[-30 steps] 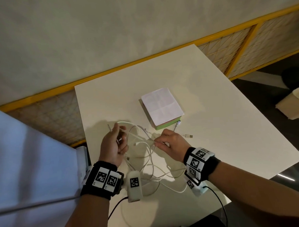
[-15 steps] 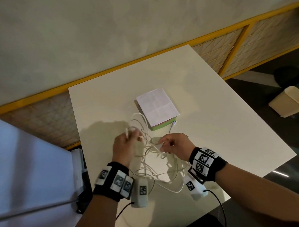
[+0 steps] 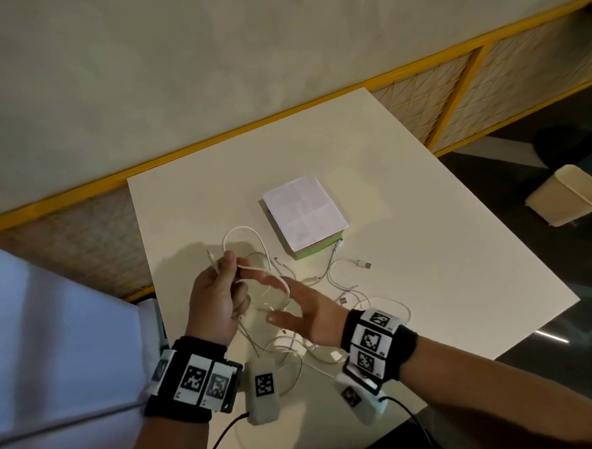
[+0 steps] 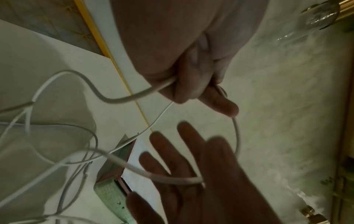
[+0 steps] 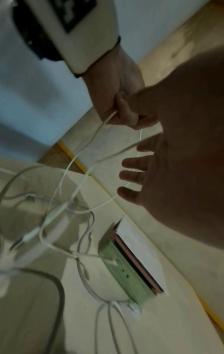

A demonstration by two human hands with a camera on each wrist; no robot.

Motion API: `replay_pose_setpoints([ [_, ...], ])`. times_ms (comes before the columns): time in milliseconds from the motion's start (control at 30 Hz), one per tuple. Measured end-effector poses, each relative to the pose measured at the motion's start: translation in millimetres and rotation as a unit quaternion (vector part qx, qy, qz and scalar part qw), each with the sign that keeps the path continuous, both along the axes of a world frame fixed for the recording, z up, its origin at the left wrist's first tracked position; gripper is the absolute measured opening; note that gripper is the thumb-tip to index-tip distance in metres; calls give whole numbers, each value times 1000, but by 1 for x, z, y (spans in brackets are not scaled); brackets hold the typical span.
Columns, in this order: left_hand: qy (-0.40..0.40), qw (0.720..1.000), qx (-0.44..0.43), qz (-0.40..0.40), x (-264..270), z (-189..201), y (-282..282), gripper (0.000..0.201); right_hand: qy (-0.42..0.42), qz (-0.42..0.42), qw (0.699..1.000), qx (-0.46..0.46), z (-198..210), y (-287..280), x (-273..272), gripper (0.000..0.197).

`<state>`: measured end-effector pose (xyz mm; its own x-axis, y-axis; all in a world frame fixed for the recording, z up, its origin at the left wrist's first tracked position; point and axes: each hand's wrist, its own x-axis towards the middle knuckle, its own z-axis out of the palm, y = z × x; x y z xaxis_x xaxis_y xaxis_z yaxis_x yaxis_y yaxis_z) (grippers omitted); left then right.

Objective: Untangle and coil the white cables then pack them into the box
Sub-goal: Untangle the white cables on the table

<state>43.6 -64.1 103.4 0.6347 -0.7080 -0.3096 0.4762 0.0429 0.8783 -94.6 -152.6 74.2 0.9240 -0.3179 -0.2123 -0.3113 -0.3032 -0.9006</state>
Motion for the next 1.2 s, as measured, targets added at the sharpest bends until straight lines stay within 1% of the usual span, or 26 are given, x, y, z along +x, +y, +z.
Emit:
replay_pose_setpoints([
  [33, -2, 1000, 0, 6, 1, 0, 0, 37, -5, -18, 999, 31, 2, 0, 3, 33],
  [67, 0, 1000, -5, 15, 3, 1, 1, 37, -8, -33, 998, 61, 4, -2, 5, 22],
  [133, 12, 999, -23, 41, 14, 2, 6, 39, -15, -57, 992, 108, 6, -9, 0, 18],
  [167, 18, 998, -32, 55, 20, 4, 10, 41, -12, -74, 991, 109, 7, -15, -5, 21],
  [267, 12, 996, -44, 75, 32, 11, 22, 49, -3, -115, 993, 41, 12, -35, -26, 24],
  [367, -20, 999, -21, 38, 28, 11, 28, 49, 0, -122, 992, 12, 15, -52, -54, 19],
  [400, -24, 999, -15, 30, 25, 10, 29, 49, 7, -114, 993, -21, 13, -59, -63, 17],
  [467, -20, 999, -12, 31, 23, 7, 31, 49, 40, -102, 990, -90, 3, -75, -83, 18],
  [533, -22, 999, 5, 32, 23, 2, 34, 47, 88, -94, 983, -131, -14, -91, -102, 21],
  [600, -61, 996, 71, 9, 19, -11, 35, 35, 148, -79, 973, -158, -36, -104, -119, 24],
  [667, -122, 976, 172, -47, 9, -29, 36, 23, 211, -61, 960, -172, -54, -108, -132, 28],
  [700, -143, 963, 217, -76, 3, -38, 37, 23, 239, -55, 954, -173, -61, -109, -137, 31],
  [767, -173, 936, 278, -127, -11, -53, 40, 33, 287, -43, 942, -166, -71, -107, -147, 38],
  [833, -202, 911, 315, -173, -22, -62, 43, 41, 336, -27, 927, -164, -76, -104, -158, 46],
  [867, -215, 898, 334, -191, -25, -65, 45, 43, 348, -25, 921, -176, -79, -102, -162, 47],
  [933, -221, 879, 366, -212, -30, -68, 51, 44, 330, -49, 914, -231, -88, -102, -166, 41],
  [1000, -206, 878, 371, -222, -31, -68, 55, 44, 295, -116, 910, -266, -92, -102, -155, 28],
  [1033, -197, 884, 364, -216, -31, -66, 55, 43, 275, -142, 914, -262, -92, -101, -143, 25],
  [1100, -190, 899, 350, -183, -28, -59, 56, 38, 207, -162, 938, -227, -88, -97, -111, 24],
  [1167, -180, 916, 329, -142, -22, -51, 54, 41, 145, -146, 959, -194, -77, -88, -75, 25],
  [1200, -172, 924, 316, -128, -20, -47, 53, 42, 136, -126, 966, -181, -72, -82, -58, 29],
])
